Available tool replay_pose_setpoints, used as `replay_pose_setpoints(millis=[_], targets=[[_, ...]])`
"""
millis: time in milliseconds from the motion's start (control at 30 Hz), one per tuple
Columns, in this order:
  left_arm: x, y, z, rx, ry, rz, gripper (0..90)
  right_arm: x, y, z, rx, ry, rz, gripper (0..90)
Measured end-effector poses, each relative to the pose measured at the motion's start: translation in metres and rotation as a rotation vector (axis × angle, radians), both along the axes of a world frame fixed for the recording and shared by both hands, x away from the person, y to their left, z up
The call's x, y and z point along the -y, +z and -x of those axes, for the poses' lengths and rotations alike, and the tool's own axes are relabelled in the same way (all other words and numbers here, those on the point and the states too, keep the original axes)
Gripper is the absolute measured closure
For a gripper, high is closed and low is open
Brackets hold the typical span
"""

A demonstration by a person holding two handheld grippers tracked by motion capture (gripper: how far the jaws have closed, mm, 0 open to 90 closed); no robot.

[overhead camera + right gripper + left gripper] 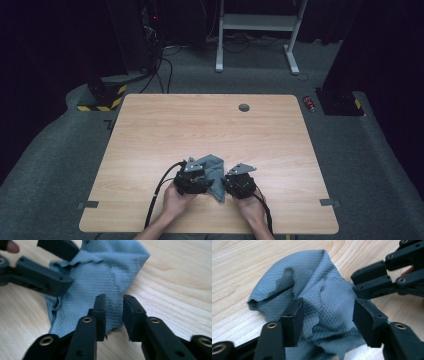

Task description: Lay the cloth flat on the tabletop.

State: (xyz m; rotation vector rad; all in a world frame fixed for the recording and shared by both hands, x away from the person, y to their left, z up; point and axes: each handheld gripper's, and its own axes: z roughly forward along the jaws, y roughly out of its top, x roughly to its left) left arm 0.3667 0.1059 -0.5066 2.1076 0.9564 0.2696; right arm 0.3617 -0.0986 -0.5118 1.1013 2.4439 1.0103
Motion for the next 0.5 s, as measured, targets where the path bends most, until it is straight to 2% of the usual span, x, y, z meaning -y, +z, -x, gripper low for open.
replay_pose_setpoints(millis=[67,133,300,400,433,467,500], targets=[[0.0028,-0.0018,-0.0013,0.010,0.001,-0.026,51.0,-0.0017,-0.0030,-0.0004,-0.010,0.009,0.017,84.3],[0.0034,-0.0037,-0.0028,0.014,-0.001,-0.047,58.4,-0.0016,-0.0034,-0.0002,-0.001,0.016,0.024,89.7],[-0.0008,-0.0052,-0.0061,0.004,-0.005,-0.062,79.9,0.0008,-0.0021,-0.0002,0.004,0.015,0.027,90.0],[-0.0030,-0.0038,-0.0044,0.008,-0.008,-0.067,82.7,0.0041,0.0002,0.0009,0.019,0.000,0.017,89.9],[-0.0039,-0.0028,-0.0030,0.014,-0.013,-0.074,82.0,0.0058,0.0020,0.0016,0.035,-0.009,0.005,84.2],[-0.0048,-0.0017,-0.0010,0.020,-0.015,-0.075,82.0,0.0058,0.0020,0.0016,0.035,-0.009,0.005,84.2],[-0.0060,-0.0007,0.0011,0.025,-0.014,-0.075,78.2,0.0062,0.0023,0.0010,0.037,-0.014,-0.001,77.6]])
